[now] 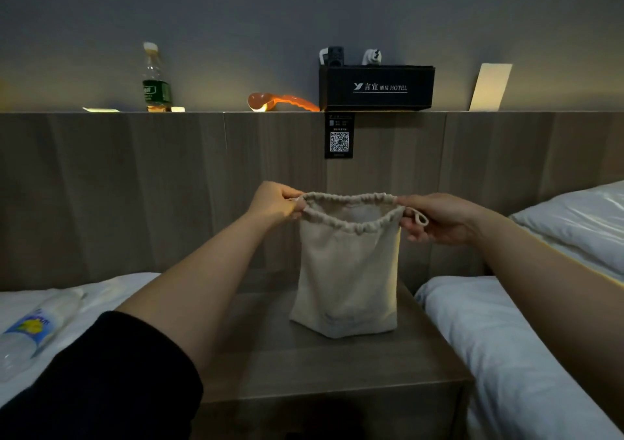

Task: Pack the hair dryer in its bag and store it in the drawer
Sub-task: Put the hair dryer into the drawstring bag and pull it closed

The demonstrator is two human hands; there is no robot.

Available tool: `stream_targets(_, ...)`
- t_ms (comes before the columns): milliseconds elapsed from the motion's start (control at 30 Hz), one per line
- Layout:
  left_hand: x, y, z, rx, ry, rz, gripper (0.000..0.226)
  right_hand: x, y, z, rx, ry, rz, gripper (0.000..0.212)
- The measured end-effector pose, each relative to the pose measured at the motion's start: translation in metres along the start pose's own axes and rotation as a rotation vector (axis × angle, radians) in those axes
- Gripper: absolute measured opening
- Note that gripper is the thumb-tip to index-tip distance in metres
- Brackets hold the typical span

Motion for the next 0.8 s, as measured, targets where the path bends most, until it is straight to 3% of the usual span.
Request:
stream_targets(100,0.01,0.02,0.005,0.004,-0.115,-0.45,0.014,0.007,0.021,-0.002,0.157,0.054,-0.085,0.029)
stream_targets(133,0.013,0.026,0.007,0.016,-0.138,-0.49,0.013,0.01,0.028,-0.004,0.209,0.07,-0.133,0.029)
stream_targets(233,0.01,0.039,0.004,0.089,-0.091,-0.226,0.014,0.013,0.036,-0.008,0.309,0.133,-0.311,0.027)
stream_targets(367,-0.011,0.053,-0.007,0.342,0.09,0.17,0.018,0.007,0.039,-0.006,0.489,0.247,-0.682,0.02)
stream_targets(433,-0.026,0.052,-0.007,0.415,0.185,0.29,0.026,-0.002,0.028,-0.004,0.468,0.301,-0.801,0.024)
stream_targets(467,-0.029,0.05,-0.006,0.433,0.211,0.234,0.023,-0.008,0.019,-0.003,0.408,0.322,-0.788,0.03)
stream_targets(533,-0.019,0.043,0.003,0.421,0.16,-0.207,0.017,-0.024,-0.001,0.001,0.266,0.347,-0.602,0.04)
stream_targets(600,0.011,0.022,0.015,0.346,-0.125,-0.514,0.031,-0.039,-0.017,0.006,0.153,0.383,-0.392,0.044)
stream_targets(667,0.046,-0.009,0.036,0.155,-0.394,-0.487,0.04,-0.048,-0.027,0.01,0.087,0.413,-0.237,0.045)
stream_targets(700,0.061,-0.027,0.045,0.02,-0.453,-0.448,0.04,-0.051,-0.03,0.012,0.068,0.42,-0.169,0.043)
stream_targets(800,0.075,-0.075,0.056,-0.332,-0.378,-0.351,0.04,-0.054,-0.034,0.017,0.033,0.441,-0.06,0.036)
Point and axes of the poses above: each hand's wrist, its own z-axis away from the middle knuckle, its own y-axis out of the back of the hand, x = y × z, the point moved 5 cm from there along -z, towards the middle knuckle, and after that the axes turned 3 degrees about z, right-handed, at the moved point
